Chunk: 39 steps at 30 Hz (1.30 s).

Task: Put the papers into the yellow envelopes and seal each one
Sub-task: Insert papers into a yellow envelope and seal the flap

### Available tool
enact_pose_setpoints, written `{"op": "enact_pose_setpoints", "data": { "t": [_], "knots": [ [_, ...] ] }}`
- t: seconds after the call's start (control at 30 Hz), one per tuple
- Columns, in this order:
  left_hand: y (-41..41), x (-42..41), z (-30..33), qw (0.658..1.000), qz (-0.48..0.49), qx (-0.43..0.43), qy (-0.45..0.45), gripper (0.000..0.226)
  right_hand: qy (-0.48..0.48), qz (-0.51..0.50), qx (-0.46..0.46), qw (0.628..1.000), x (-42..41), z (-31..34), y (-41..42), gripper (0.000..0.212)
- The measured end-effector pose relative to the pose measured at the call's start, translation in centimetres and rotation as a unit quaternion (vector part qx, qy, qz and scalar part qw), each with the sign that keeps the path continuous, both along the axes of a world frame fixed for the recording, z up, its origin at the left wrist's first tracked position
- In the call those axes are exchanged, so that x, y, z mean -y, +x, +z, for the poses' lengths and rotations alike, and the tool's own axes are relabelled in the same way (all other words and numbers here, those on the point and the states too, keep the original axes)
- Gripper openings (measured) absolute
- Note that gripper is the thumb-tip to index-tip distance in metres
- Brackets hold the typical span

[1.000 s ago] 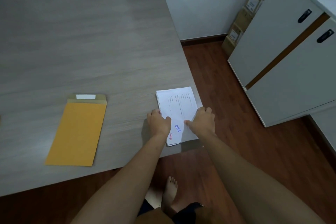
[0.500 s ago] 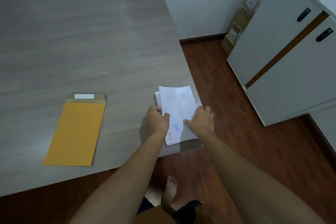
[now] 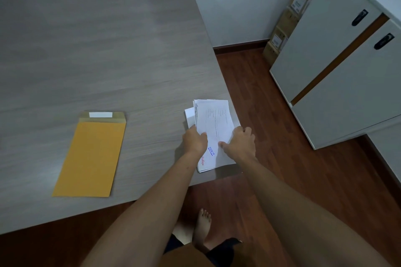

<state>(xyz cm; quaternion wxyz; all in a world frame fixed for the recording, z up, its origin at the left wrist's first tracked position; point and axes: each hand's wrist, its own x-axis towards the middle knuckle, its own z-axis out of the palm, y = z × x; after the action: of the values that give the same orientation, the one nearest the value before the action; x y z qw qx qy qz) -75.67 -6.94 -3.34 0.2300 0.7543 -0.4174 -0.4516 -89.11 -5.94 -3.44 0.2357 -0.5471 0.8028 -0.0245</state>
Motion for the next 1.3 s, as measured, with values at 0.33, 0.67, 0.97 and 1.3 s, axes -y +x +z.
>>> {"op": "enact_pose_setpoints", "data": {
  "t": [0.33, 0.67, 0.97, 1.3],
  "knots": [
    [3.9, 1.8, 2.2, 0.972, 0.169, -0.157, -0.036, 0.026, -0.081, -0.059, 0.149, 0.984, 2.5, 2.9, 1.1, 0.073],
    [17.1, 2.4, 4.0, 0.88, 0.353, -0.3, -0.106, 0.025, 0.034, -0.168, 0.527, 0.833, 4.7, 4.6, 13.7, 0.078],
    [29.1, 0.9, 4.0, 0.848, 0.374, -0.36, -0.107, 0.025, 0.037, -0.127, 0.601, 0.788, 4.9, 5.5, 25.5, 0.027],
    [41.9, -0.4, 6.1, 0.982, 0.11, -0.127, -0.085, 0.031, -0.06, -0.01, 0.468, 0.882, 5.8, 5.3, 29.3, 0.028]
  ]
}}
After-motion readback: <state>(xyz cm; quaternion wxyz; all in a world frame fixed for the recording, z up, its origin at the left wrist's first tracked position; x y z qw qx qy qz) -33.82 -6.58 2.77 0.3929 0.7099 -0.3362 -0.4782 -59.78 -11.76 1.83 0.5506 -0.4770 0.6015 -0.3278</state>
